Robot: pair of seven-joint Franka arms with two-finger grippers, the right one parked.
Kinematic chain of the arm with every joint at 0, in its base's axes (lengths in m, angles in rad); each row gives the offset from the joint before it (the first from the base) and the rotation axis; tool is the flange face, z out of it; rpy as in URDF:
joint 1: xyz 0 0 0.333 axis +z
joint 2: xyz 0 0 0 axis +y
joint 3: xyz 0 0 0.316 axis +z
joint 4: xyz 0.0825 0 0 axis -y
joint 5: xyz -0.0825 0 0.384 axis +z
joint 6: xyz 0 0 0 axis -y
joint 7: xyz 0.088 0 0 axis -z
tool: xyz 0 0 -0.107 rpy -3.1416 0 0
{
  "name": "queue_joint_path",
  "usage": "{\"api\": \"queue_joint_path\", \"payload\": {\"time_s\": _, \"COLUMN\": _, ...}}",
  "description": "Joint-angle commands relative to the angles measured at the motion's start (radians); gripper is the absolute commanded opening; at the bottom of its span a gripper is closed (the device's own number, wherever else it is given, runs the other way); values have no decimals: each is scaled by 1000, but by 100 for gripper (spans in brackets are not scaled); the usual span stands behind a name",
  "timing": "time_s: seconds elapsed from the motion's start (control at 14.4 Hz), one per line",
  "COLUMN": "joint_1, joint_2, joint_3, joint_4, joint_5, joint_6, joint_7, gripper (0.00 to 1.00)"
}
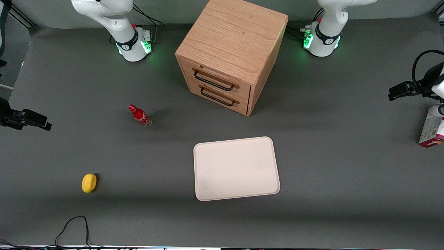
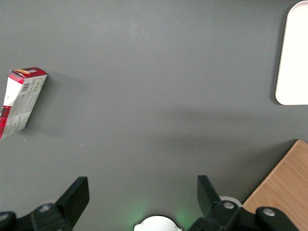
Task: Place red cookie box on tray
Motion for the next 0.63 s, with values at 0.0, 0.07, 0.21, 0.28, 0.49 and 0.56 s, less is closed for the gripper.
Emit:
{"api": "queue_joint_path", "payload": {"time_s": 0.0, "joint_1": 8, "joint_2": 16, "joint_3": -6, "joint_4": 29, "joint_5": -2, "joint_6": -31, "joint_7": 5, "gripper": 100}}
{"api": "queue_joint_path", "payload": {"time_s": 0.07, "joint_1": 11, "joint_2": 17, "joint_3": -4, "joint_4": 30, "joint_5": 1, "joint_6": -31, "joint_7": 6, "gripper": 100}}
{"api": "queue_joint_path", "payload": {"time_s": 0.21, "joint_1": 32, "joint_2": 17, "joint_3": -3, "joint_4": 37, "joint_5": 2, "joint_6": -30, "joint_7": 15, "gripper": 100}}
{"api": "queue_joint_path", "payload": {"time_s": 0.28, "joint_1": 45, "joint_2": 18, "joint_3": -3, "joint_4": 44, "joint_5": 4, "joint_6": -31, "joint_7": 35, "gripper": 100}}
{"api": "queue_joint_path", "payload": {"time_s": 0.49, "joint_1": 123, "joint_2": 32, "joint_3": -1, "joint_4": 55, "joint_5": 7, "joint_6": -30, "joint_7": 121, "gripper": 100}}
{"api": "queue_joint_path", "payload": {"time_s": 0.56, "joint_1": 169, "joint_2": 39, "joint_3": -1, "joint_4": 63, "joint_5": 8, "joint_6": -30, "joint_7": 183, "gripper": 100}}
